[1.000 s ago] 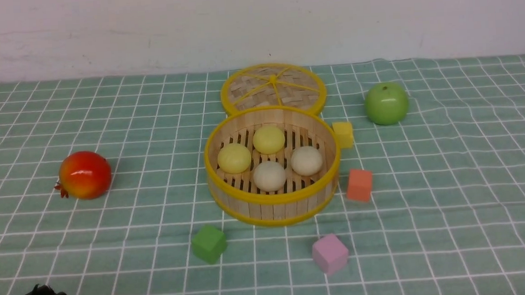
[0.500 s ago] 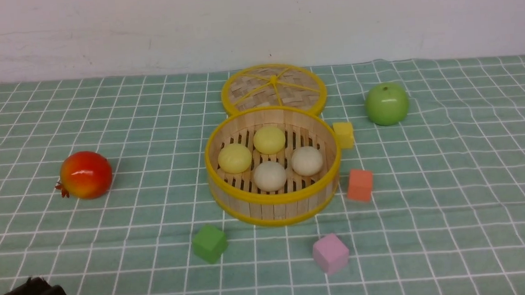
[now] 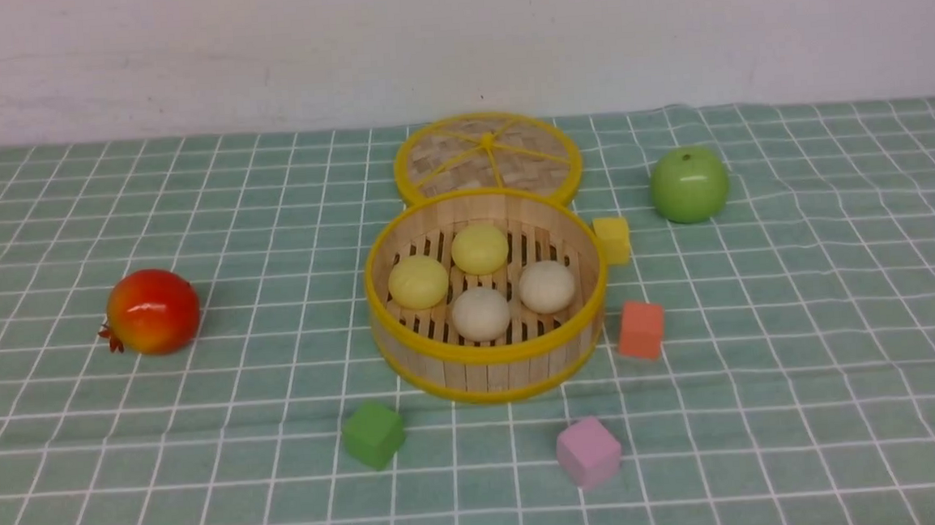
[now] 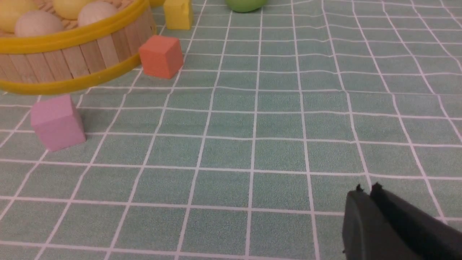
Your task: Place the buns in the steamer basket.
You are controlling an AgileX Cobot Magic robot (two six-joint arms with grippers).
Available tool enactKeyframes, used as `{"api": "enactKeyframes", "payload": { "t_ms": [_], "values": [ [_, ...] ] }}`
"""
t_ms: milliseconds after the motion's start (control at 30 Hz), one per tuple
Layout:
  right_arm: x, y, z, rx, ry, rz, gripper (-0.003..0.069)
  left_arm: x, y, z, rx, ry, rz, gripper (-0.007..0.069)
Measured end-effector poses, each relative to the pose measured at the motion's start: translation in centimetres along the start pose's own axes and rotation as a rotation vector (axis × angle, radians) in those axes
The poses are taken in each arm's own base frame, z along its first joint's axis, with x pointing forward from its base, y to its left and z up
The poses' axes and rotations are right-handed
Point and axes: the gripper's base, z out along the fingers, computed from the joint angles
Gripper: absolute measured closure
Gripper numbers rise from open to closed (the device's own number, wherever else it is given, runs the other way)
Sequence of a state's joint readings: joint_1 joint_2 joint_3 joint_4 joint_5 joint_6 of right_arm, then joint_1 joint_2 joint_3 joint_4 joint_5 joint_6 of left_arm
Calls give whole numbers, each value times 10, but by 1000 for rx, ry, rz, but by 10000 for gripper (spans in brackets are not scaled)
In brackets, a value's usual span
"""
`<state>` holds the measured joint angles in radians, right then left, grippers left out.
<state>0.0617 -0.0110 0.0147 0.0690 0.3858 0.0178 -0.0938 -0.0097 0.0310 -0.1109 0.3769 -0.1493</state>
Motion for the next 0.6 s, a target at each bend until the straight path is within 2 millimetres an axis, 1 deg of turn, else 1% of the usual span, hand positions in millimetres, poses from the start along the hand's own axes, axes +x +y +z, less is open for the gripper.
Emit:
{"api": "enactKeyframes", "payload": {
  "t_ms": [600],
  "values": [
    [0, 0, 0, 0, 0, 0, 608, 0, -1, 0, 5, 2, -16, 638]
  ]
}}
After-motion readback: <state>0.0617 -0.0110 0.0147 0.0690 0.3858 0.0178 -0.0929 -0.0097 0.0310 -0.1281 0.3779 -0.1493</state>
